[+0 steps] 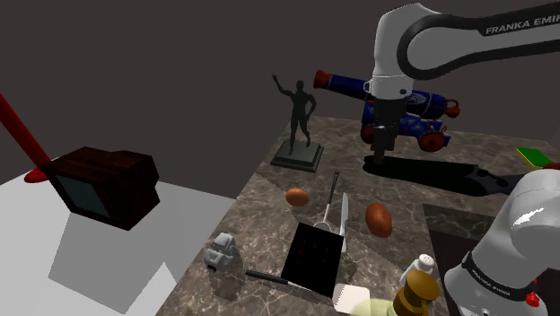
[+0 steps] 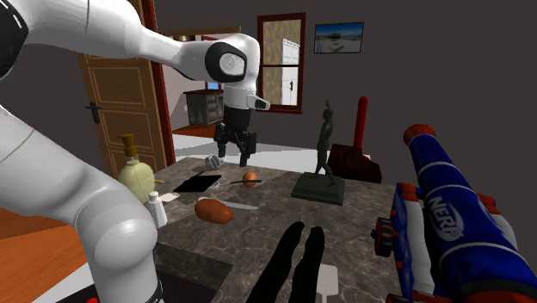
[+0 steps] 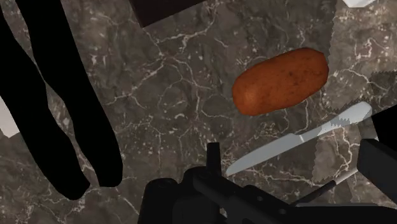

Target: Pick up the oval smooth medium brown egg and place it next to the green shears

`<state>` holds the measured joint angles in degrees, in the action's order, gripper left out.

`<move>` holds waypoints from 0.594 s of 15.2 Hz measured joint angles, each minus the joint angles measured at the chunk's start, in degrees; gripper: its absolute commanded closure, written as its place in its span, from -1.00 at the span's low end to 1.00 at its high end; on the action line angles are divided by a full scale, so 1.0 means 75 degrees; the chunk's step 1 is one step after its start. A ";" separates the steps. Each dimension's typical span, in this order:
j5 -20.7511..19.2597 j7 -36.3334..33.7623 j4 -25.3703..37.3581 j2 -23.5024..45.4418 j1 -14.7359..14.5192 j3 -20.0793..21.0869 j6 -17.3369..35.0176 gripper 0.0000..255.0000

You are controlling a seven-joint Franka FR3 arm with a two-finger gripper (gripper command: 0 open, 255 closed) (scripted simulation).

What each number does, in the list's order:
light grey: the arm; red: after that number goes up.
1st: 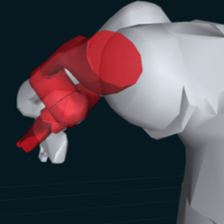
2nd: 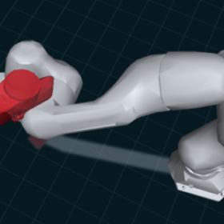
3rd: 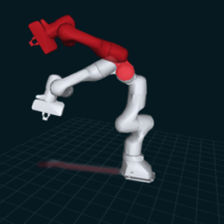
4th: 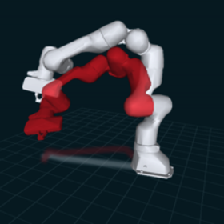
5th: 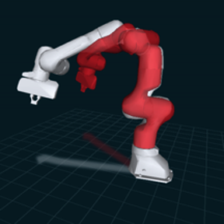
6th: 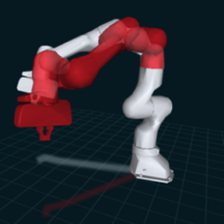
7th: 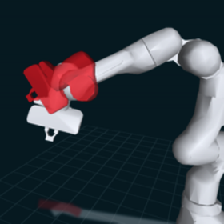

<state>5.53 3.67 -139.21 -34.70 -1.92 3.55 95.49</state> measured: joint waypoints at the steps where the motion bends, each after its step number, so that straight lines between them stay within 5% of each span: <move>1: 0.0013 -0.0030 0.0015 0.0203 -0.0036 0.0078 0.0221 -1.00; 9: -0.0040 -0.0509 0.0816 0.2372 -0.0316 0.0794 0.1830 -1.00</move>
<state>5.23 -0.15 -133.09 -16.91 -4.29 9.51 109.21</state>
